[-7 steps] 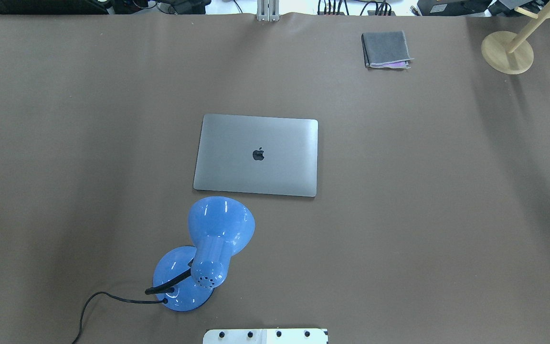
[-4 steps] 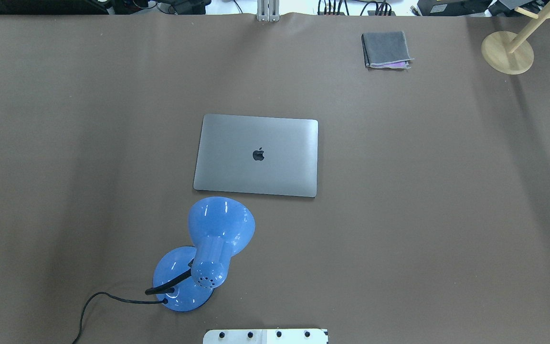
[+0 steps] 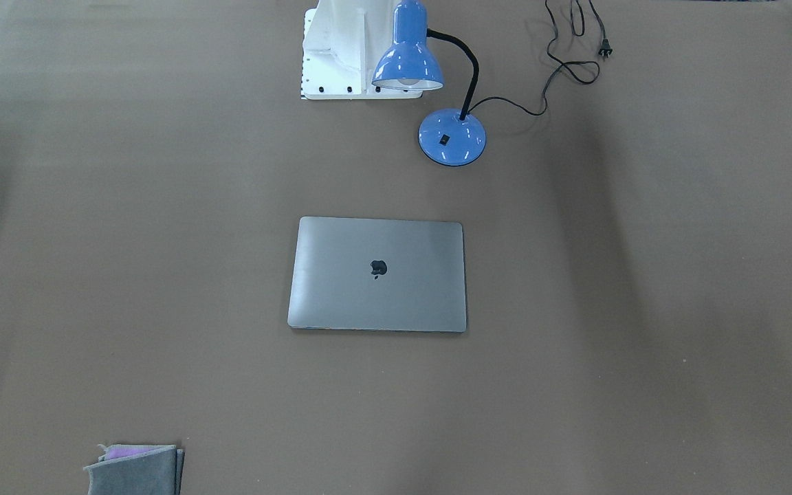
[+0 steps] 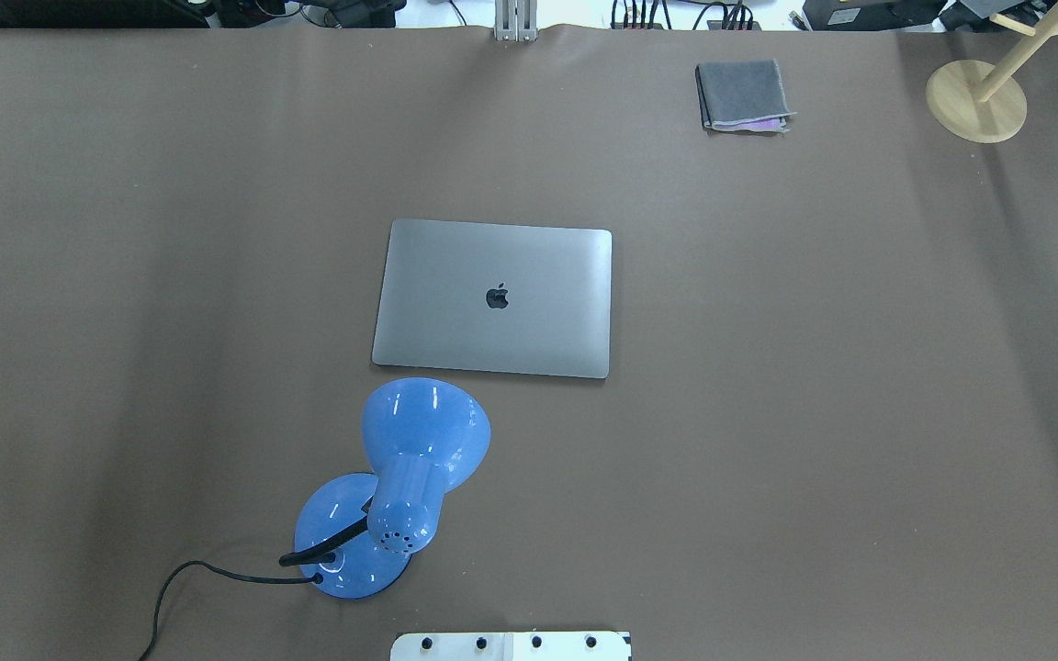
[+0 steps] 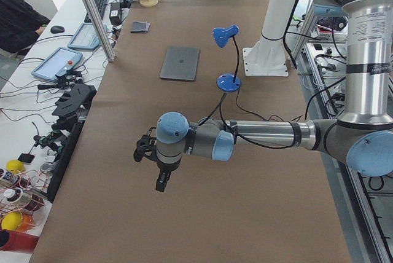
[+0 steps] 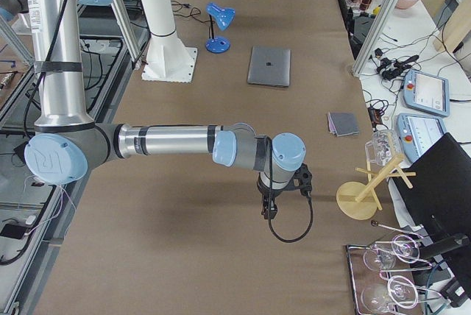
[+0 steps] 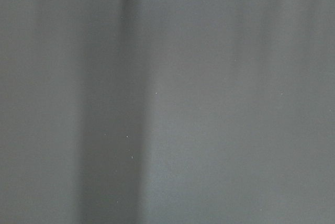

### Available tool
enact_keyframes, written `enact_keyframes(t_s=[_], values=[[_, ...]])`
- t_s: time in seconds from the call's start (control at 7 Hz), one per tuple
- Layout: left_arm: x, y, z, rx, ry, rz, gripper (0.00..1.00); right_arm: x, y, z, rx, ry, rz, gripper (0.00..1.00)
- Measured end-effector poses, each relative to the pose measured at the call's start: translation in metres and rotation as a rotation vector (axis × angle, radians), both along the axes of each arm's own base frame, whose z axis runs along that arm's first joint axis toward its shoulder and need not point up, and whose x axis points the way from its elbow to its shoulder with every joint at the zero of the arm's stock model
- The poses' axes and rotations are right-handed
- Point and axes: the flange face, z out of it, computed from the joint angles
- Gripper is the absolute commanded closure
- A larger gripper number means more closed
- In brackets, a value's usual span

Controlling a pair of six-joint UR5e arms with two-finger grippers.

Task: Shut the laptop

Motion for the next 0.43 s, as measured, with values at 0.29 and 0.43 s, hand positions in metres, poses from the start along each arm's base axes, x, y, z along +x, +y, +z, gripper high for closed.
enact_keyframes(t_s=[0.29,0.43], values=[[0.0001,0.0003,0.0032,-0.007,0.0,0.0,0.01,-0.0004,-0.0001,-0.0009,-0.001,-0.009,0.003,0.0],[0.0,0.0004,0.004,-0.008,0.0,0.0,0.02,-0.0001,0.0002,-0.0019,0.0,-0.018,0.006,0.0]])
